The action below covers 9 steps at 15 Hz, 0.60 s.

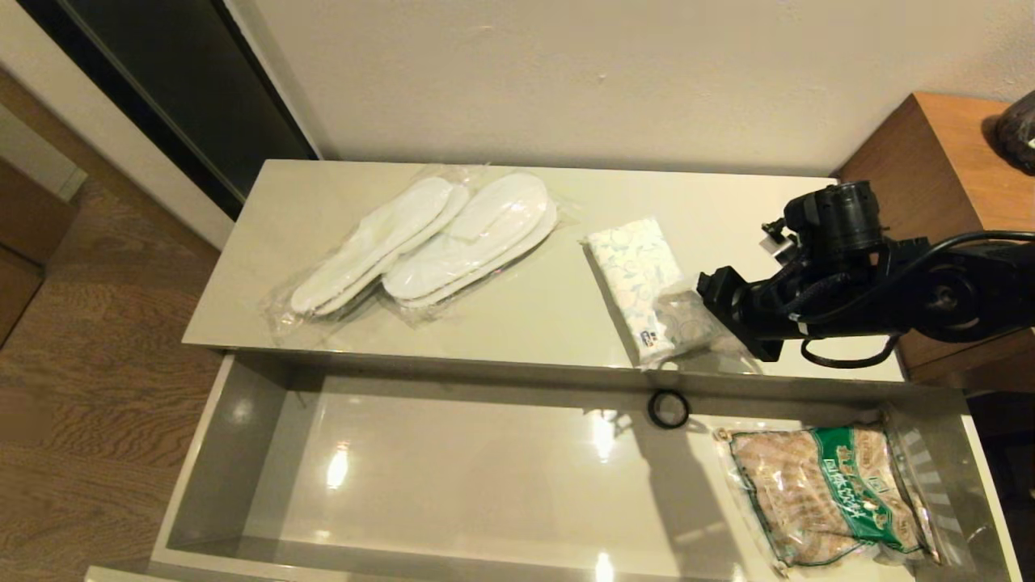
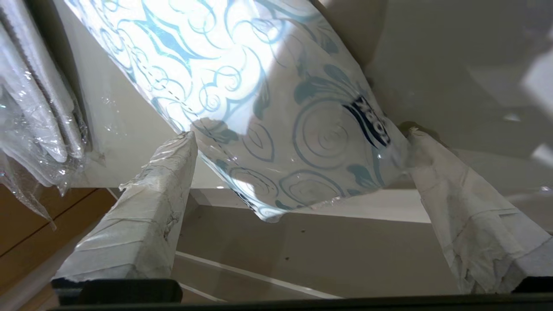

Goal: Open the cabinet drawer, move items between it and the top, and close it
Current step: Pick up the tissue on the table

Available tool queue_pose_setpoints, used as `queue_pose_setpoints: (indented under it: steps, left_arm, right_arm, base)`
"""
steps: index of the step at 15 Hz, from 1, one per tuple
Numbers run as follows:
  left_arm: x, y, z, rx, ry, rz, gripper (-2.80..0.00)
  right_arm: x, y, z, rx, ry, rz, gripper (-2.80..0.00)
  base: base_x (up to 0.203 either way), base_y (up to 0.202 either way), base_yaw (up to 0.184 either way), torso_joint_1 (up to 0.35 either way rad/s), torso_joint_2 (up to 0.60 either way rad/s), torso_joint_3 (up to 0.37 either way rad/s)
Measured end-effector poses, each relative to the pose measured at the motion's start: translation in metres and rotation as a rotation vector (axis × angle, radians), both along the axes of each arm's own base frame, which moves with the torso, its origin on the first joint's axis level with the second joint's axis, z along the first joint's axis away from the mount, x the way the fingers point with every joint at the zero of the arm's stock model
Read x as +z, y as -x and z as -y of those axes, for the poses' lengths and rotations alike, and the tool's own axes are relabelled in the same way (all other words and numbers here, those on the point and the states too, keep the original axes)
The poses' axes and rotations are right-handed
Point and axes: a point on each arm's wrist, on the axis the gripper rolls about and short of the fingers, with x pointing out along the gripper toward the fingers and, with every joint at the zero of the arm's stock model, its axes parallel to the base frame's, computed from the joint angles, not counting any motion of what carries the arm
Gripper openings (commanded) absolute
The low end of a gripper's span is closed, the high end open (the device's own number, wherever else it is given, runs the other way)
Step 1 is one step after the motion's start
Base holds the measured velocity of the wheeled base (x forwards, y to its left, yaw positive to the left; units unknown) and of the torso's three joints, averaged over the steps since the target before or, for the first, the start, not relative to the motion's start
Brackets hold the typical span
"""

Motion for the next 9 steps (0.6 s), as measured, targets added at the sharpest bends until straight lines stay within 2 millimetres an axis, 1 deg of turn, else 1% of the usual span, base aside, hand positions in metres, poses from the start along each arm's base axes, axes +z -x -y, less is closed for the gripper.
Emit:
queue_pose_setpoints:
  steps: [2, 3, 9]
  left_arm:
    - [0.000, 0.000, 0.000, 0.000, 0.000, 0.000, -2.80]
    - [0.000, 0.000, 0.000, 0.001, 0.000, 0.000, -2.80]
    - [0.000, 0.000, 0.000, 0.000, 0.000, 0.000, -2.80]
  right_arm:
    - [-0.002, -0.002, -0.005, 0.010, -0.001, 0.007, 0.00]
    - [-0.003, -0.003, -0.008, 0.014, -0.003, 0.015, -2.80]
    - [-0.003, -0.001, -0.015, 0.037, -0.005, 0.019, -2.80]
  base:
    - [0.000, 0.000, 0.000, 0.000, 0.00, 0.000]
    - [0.000, 0.000, 0.000, 0.000, 0.00, 0.000]
    - [0.000, 0.000, 0.000, 0.000, 0.00, 0.000]
